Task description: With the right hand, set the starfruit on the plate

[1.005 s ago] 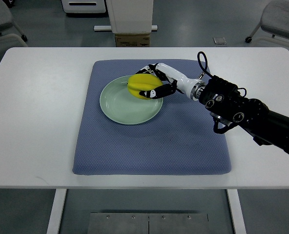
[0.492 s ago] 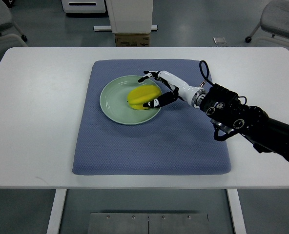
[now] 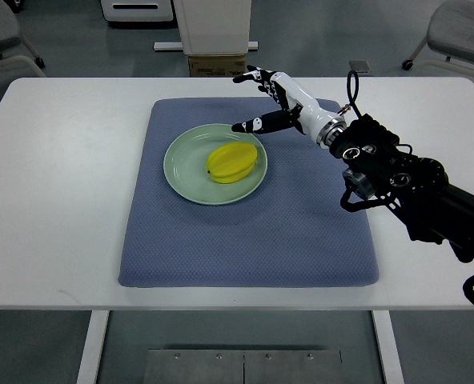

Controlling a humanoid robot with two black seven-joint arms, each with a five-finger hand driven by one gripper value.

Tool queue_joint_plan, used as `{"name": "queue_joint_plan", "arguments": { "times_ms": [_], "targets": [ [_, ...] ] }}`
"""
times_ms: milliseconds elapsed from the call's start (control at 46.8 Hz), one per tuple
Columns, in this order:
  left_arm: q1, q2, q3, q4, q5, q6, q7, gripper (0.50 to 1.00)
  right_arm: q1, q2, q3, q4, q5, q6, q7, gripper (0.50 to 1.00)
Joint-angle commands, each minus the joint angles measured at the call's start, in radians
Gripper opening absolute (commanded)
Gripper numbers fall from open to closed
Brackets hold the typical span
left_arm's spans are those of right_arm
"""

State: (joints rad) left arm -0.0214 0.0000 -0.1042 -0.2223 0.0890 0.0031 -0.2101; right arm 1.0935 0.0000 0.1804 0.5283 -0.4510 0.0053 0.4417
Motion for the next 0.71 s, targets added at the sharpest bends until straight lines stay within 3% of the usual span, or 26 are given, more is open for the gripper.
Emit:
{"name": "queue_joint_plan", "arguments": {
  "times_ms": [0, 406, 684],
  "targets": [
    [0.0, 0.0, 0.0, 0.0, 0.0, 0.0, 0.0, 1.0, -0.021, 0.0, 0.04, 0.001, 0.077, 0.001, 0.0, 1.0],
    [0.0, 0.0, 0.0, 0.0, 0.0, 0.0, 0.0, 1.0, -0.13, -0.061, 0.316, -0.001, 0.374, 0.015, -0.001, 1.0],
    [0.0, 0.0, 0.0, 0.0, 0.0, 0.0, 0.0, 1.0, -0.256, -0.106, 0.533, 0.004, 0.42, 0.061, -0.031, 1.0]
  ]
}}
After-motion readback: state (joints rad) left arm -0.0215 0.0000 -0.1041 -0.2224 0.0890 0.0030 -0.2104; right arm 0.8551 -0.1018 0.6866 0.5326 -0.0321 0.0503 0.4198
